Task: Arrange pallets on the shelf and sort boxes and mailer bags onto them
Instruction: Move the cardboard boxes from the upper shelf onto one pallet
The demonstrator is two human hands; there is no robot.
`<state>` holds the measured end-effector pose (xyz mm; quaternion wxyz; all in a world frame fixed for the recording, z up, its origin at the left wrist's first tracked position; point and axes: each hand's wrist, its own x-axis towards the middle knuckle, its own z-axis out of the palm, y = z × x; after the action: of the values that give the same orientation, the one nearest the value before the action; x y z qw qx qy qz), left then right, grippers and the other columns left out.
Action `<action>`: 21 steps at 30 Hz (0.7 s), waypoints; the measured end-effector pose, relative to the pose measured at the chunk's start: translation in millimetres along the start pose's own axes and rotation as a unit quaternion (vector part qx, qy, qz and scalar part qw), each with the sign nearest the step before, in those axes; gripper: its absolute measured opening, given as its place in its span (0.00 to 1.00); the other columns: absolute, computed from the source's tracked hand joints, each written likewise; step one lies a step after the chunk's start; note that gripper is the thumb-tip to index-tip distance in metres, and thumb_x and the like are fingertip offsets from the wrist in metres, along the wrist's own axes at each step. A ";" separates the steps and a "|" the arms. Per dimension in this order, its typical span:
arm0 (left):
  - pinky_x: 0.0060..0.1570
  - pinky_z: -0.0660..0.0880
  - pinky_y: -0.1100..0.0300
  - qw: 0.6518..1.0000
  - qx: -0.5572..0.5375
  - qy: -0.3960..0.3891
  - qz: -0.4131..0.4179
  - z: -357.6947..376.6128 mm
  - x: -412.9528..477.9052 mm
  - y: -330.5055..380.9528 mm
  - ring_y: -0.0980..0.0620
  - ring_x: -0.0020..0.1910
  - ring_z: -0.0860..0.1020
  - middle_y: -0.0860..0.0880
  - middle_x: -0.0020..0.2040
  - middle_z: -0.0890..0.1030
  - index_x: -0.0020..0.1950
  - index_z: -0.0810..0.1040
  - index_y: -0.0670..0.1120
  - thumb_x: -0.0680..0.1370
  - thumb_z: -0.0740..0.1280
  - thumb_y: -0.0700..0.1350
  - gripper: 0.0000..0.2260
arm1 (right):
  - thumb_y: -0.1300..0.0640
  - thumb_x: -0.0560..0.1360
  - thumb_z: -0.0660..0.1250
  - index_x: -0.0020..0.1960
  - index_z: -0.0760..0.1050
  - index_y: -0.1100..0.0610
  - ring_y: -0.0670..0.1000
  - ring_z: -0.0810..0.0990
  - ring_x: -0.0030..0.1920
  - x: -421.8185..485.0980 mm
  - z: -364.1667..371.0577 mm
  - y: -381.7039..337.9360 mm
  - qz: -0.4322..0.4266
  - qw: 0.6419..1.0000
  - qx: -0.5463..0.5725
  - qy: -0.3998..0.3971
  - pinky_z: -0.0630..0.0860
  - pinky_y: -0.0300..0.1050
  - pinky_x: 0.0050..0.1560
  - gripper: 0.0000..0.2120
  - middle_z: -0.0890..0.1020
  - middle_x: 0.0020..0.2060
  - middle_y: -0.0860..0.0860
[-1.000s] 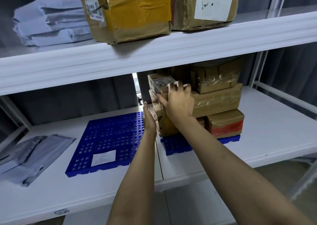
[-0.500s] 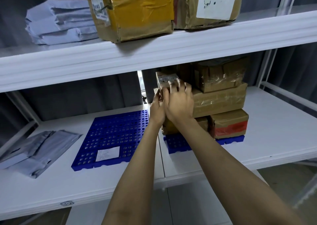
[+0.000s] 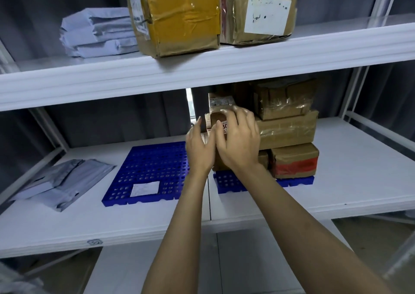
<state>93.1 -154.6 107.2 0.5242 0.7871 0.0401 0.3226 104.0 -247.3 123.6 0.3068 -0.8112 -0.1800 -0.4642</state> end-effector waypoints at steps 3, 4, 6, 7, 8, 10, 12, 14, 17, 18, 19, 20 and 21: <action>0.62 0.70 0.60 0.989 0.042 0.132 0.061 -17.3 -31.4 14.8 0.56 0.62 0.72 0.50 0.62 0.76 0.66 0.73 0.48 0.77 0.60 0.58 0.22 | 0.55 0.75 0.62 0.53 0.79 0.59 0.55 0.76 0.53 -5.8 -26.8 -9.2 -0.054 0.995 0.051 0.066 0.72 0.49 0.50 0.12 0.81 0.52 0.55; 0.59 0.69 0.64 0.978 0.053 0.173 0.103 -24.3 -41.9 23.3 0.55 0.61 0.72 0.51 0.59 0.78 0.63 0.75 0.47 0.77 0.60 0.57 0.20 | 0.55 0.74 0.63 0.52 0.79 0.59 0.55 0.76 0.51 -5.3 -35.6 -13.4 -0.069 0.992 0.065 0.087 0.72 0.48 0.49 0.11 0.81 0.50 0.55; 0.54 0.67 0.69 0.953 0.066 0.235 0.180 -37.3 -52.4 52.7 0.53 0.56 0.73 0.50 0.53 0.79 0.59 0.78 0.44 0.77 0.61 0.52 0.16 | 0.57 0.74 0.64 0.49 0.79 0.60 0.54 0.75 0.47 -1.0 -56.3 -26.1 -0.092 0.984 0.099 0.118 0.72 0.49 0.45 0.10 0.80 0.47 0.56; 0.53 0.67 0.68 0.941 0.070 0.256 0.211 -43.9 -53.5 70.5 0.51 0.55 0.73 0.49 0.51 0.80 0.57 0.78 0.41 0.77 0.62 0.49 0.15 | 0.57 0.73 0.64 0.48 0.79 0.61 0.55 0.75 0.46 3.6 -66.9 -34.0 -0.098 0.979 0.119 0.133 0.71 0.50 0.43 0.09 0.80 0.45 0.56; 0.53 0.68 0.66 0.923 0.075 0.285 0.248 -50.4 -54.8 89.6 0.50 0.53 0.73 0.47 0.50 0.80 0.55 0.78 0.40 0.77 0.63 0.47 0.14 | 0.58 0.73 0.65 0.47 0.79 0.61 0.55 0.75 0.45 9.8 -76.4 -42.0 -0.105 0.974 0.138 0.149 0.71 0.51 0.42 0.08 0.79 0.45 0.57; 0.53 0.69 0.62 0.886 0.080 0.347 0.296 -61.7 -52.7 123.1 0.47 0.52 0.72 0.44 0.49 0.79 0.53 0.77 0.37 0.75 0.65 0.45 0.13 | 0.60 0.72 0.65 0.46 0.79 0.62 0.56 0.75 0.45 25.3 -93.7 -58.9 -0.110 0.963 0.171 0.179 0.72 0.52 0.43 0.07 0.78 0.45 0.58; 0.56 0.68 0.61 0.858 0.077 0.405 0.306 -70.5 -44.7 154.4 0.45 0.53 0.72 0.43 0.51 0.79 0.54 0.76 0.36 0.72 0.68 0.45 0.16 | 0.61 0.72 0.65 0.47 0.79 0.63 0.57 0.76 0.48 43.9 -109.4 -77.3 -0.102 0.949 0.224 0.197 0.73 0.50 0.47 0.08 0.78 0.47 0.60; 0.59 0.67 0.60 0.852 0.077 0.424 0.298 -76.6 -30.7 181.9 0.44 0.56 0.72 0.42 0.56 0.77 0.58 0.74 0.35 0.70 0.70 0.48 0.22 | 0.60 0.72 0.62 0.49 0.78 0.64 0.56 0.76 0.54 62.2 -121.9 -93.7 -0.076 0.935 0.282 0.202 0.73 0.47 0.53 0.10 0.77 0.52 0.60; 0.68 0.64 0.59 0.869 0.112 0.392 0.279 -78.1 -8.0 210.8 0.45 0.63 0.71 0.42 0.64 0.73 0.67 0.69 0.37 0.68 0.72 0.58 0.35 | 0.59 0.74 0.60 0.52 0.76 0.65 0.53 0.75 0.59 83.0 -134.6 -107.4 -0.039 0.919 0.343 0.193 0.74 0.45 0.56 0.12 0.76 0.57 0.60; 0.67 0.65 0.56 0.876 0.135 0.377 0.269 -75.8 -2.0 216.6 0.45 0.64 0.70 0.42 0.66 0.71 0.70 0.66 0.39 0.68 0.69 0.61 0.39 | 0.58 0.75 0.59 0.54 0.76 0.65 0.52 0.74 0.59 87.0 -136.6 -109.2 -0.030 0.917 0.351 0.188 0.74 0.46 0.57 0.14 0.76 0.58 0.59; 0.65 0.67 0.54 0.885 0.163 0.360 0.248 -72.5 1.8 221.3 0.45 0.66 0.69 0.42 0.69 0.69 0.73 0.64 0.43 0.67 0.64 0.65 0.41 | 0.57 0.75 0.58 0.55 0.75 0.65 0.51 0.74 0.60 89.0 -137.7 -109.8 -0.022 0.916 0.357 0.181 0.74 0.46 0.57 0.15 0.75 0.59 0.59; 0.64 0.67 0.53 0.890 0.190 0.349 0.221 -68.8 5.3 224.6 0.44 0.68 0.67 0.42 0.72 0.66 0.76 0.61 0.47 0.67 0.58 0.66 0.41 | 0.56 0.75 0.57 0.56 0.75 0.64 0.50 0.74 0.60 90.2 -138.4 -109.6 -0.015 0.915 0.364 0.176 0.74 0.46 0.57 0.16 0.75 0.60 0.59; 0.64 0.66 0.52 0.894 0.219 0.340 0.195 -65.3 8.3 225.8 0.44 0.69 0.65 0.43 0.74 0.62 0.77 0.59 0.51 0.66 0.54 0.65 0.40 | 0.55 0.75 0.56 0.56 0.75 0.64 0.49 0.74 0.60 89.9 -138.2 -108.7 -0.008 0.914 0.367 0.173 0.74 0.45 0.56 0.17 0.74 0.61 0.59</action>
<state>1.7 -200.1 319.0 0.2199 0.7161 0.1314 0.6493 -2.2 -257.3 289.8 0.6052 -0.5471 -0.2883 -0.5013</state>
